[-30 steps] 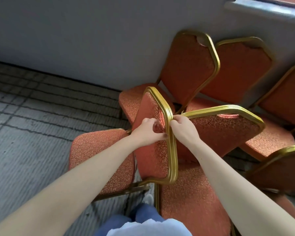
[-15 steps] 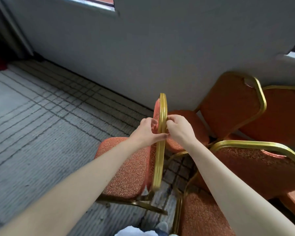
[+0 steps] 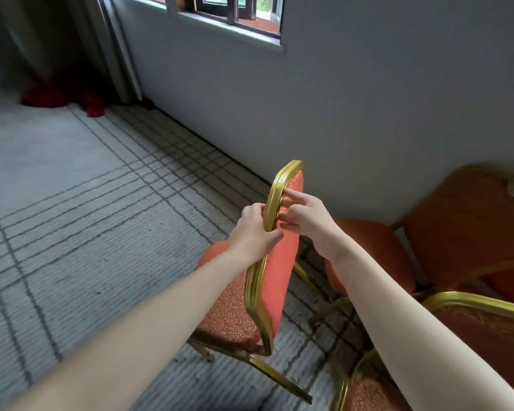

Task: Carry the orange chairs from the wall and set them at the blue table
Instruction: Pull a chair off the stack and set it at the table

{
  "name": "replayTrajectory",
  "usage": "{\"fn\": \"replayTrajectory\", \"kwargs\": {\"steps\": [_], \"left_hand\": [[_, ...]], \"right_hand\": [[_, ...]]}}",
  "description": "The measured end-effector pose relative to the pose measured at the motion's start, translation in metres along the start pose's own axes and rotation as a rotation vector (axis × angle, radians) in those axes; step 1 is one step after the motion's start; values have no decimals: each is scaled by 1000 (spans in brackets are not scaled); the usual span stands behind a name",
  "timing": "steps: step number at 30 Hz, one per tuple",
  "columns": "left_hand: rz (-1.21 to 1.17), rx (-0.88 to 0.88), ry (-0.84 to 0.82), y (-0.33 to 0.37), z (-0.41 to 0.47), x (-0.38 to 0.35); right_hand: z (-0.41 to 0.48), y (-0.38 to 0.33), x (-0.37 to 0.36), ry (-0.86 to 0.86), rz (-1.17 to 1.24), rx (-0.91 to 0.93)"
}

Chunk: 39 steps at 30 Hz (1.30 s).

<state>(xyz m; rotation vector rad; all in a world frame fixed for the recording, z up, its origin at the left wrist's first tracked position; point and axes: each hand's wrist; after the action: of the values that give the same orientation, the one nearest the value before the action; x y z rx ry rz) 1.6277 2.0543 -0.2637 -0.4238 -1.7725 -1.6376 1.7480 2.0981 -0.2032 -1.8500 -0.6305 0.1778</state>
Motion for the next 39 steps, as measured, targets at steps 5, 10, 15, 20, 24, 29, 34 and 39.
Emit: {"fn": "replayTrajectory", "kwargs": {"steps": [5,10,15,20,24,29,34,39], "left_hand": [[31,65,105,-11,-1,16],[168,145,238,-22,6,32],[376,298,426,-26,9,40],[498,457,597,-31,16,40],[522,509,648,-32,21,38],[546,525,647,-36,25,42],[544,486,644,-55,23,57],[533,466,663,-68,32,70]], "right_hand": [[22,-3,-16,-82,-70,65],[54,-4,-32,-173,-144,119],[81,-10,-44,-314,-214,202],[103,-12,-48,-390,-377,336],[115,-9,-44,-436,-441,380],[128,-11,-45,-437,-450,427],[149,-22,-53,-301,-466,470],[162,-38,-66,-245,-516,559]]}}
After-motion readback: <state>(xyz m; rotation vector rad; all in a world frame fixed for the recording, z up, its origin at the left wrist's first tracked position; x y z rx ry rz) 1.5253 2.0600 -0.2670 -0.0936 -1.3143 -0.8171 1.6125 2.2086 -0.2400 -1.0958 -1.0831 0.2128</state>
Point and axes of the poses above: each hand's wrist, its own z-axis towards the middle knuckle, its own x-axis out of the back of the hand, y = z × x, and after that the axes turned 9 degrees about -x, right-handed
